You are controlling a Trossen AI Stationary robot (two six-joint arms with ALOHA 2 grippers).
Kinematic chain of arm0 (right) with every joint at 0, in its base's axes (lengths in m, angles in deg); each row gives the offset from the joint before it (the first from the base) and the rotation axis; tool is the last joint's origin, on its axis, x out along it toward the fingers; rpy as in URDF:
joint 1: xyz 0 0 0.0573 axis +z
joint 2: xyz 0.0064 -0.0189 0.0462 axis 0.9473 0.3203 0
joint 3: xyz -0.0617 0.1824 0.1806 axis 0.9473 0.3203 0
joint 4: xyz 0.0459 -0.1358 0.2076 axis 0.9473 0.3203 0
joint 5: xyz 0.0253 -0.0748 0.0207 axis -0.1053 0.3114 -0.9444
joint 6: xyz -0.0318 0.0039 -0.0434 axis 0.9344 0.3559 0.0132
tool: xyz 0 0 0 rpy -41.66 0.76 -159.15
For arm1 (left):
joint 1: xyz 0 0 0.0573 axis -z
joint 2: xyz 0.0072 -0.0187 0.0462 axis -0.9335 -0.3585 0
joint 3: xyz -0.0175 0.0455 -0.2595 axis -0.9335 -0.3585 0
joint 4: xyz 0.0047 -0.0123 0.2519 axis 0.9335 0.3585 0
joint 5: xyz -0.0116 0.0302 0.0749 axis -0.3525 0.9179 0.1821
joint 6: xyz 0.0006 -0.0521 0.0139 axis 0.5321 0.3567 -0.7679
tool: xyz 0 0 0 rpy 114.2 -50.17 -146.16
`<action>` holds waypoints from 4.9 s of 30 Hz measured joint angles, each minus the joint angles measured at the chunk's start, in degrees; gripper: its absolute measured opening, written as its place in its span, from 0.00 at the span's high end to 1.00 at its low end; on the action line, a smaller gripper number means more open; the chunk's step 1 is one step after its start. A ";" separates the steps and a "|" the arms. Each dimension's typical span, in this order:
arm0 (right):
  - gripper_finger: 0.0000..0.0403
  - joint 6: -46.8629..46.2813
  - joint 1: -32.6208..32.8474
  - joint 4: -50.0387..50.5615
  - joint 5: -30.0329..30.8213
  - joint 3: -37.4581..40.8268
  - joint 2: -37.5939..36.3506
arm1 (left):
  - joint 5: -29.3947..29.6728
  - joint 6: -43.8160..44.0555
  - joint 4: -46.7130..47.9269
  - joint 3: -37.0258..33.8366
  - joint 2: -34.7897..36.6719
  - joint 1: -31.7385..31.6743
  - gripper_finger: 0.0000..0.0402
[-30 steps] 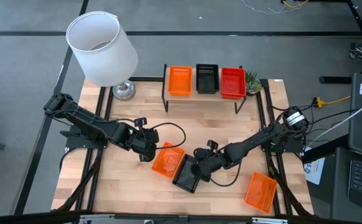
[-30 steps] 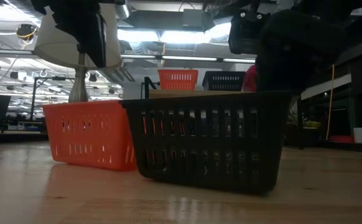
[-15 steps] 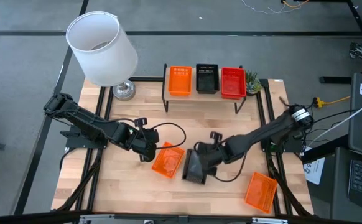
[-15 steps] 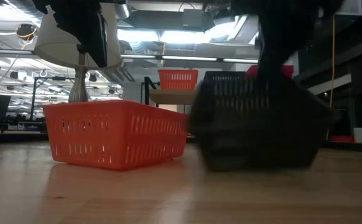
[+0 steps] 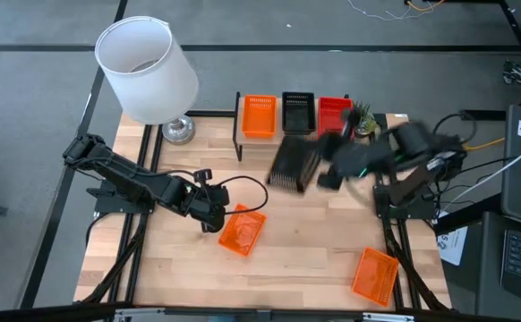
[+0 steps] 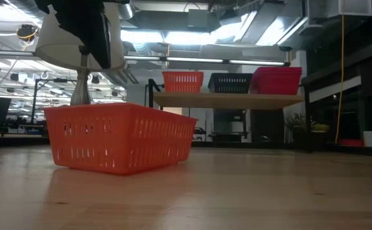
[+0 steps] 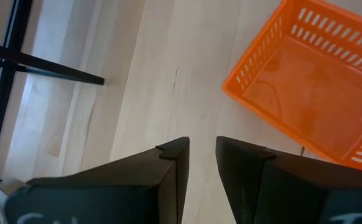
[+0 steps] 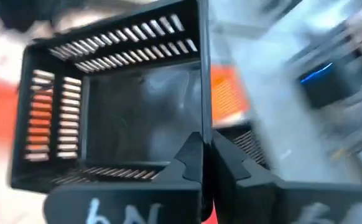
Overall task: Stack baskets on shelf by color
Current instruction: Stack the black basket on the other black basket on the shelf
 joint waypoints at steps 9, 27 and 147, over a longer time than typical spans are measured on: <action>0.99 34.51 -25.56 -23.46 -2.36 1.56 -6.84 | 0.07 -0.45 -1.02 0.00 0.04 -0.90 0.82; 0.99 43.00 -60.78 -18.26 -45.87 1.71 8.41 | 1.40 -0.48 -2.67 0.00 0.03 -4.92 0.82; 0.68 40.92 -56.57 -26.15 -32.01 -2.74 32.30 | 1.45 -0.48 -2.71 0.00 0.00 -9.03 0.82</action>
